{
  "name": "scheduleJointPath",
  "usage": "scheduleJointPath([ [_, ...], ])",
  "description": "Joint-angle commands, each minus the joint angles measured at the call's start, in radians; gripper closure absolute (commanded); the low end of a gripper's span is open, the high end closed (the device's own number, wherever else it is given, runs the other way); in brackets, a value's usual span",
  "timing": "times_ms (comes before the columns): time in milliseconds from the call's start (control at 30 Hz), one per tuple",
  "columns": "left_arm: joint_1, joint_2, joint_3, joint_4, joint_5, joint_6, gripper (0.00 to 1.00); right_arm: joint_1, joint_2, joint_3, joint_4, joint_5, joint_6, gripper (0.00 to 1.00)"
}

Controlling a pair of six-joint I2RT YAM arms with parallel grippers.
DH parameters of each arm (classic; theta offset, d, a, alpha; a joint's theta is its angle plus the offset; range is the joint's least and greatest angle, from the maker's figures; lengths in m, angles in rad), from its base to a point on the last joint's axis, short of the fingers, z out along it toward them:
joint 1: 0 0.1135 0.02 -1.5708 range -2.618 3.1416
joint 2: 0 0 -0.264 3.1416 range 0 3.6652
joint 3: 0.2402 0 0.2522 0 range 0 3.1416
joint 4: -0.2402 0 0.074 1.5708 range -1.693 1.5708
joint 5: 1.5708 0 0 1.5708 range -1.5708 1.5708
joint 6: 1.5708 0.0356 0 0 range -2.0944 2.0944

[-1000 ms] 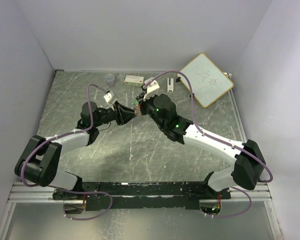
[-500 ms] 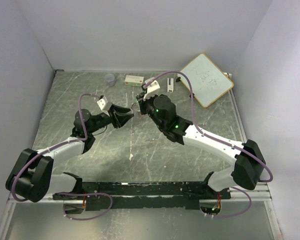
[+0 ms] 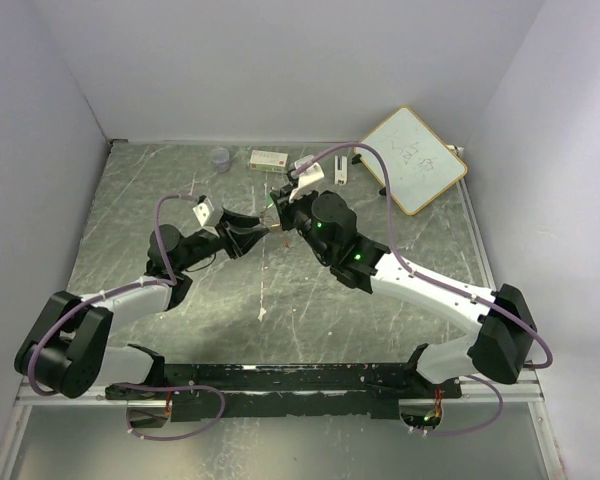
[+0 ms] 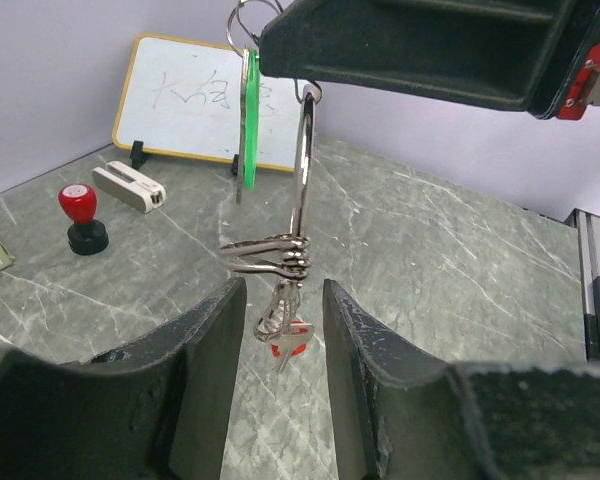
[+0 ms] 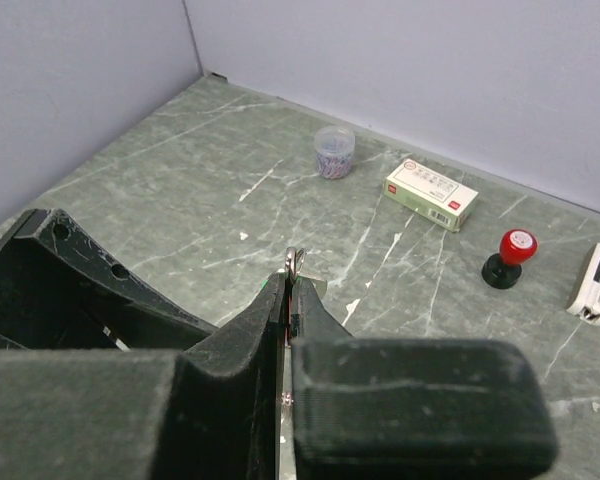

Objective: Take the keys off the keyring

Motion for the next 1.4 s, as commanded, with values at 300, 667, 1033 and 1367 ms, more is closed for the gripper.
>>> scheduleJointPath([
  [300,-0.025,0.040,-0.001,0.116,-0.029,-0.013,0.55,0.019,-0.017,-0.004,0.060,-0.014,0.031,1.00],
  [667,-0.027,0.093,-0.016,0.274,-0.043,-0.065,0.60,0.030,-0.015,-0.005,0.060,-0.031,0.042,1.00],
  [1033,-0.028,0.020,0.075,-0.052,-0.063,0.000,0.93,0.035,-0.014,-0.017,0.047,0.079,-0.019,1.00],
  [1367,-0.033,-0.088,0.430,-0.952,-0.503,0.298,0.93,0.035,-0.070,-0.133,0.177,0.353,-0.156,0.89],
])
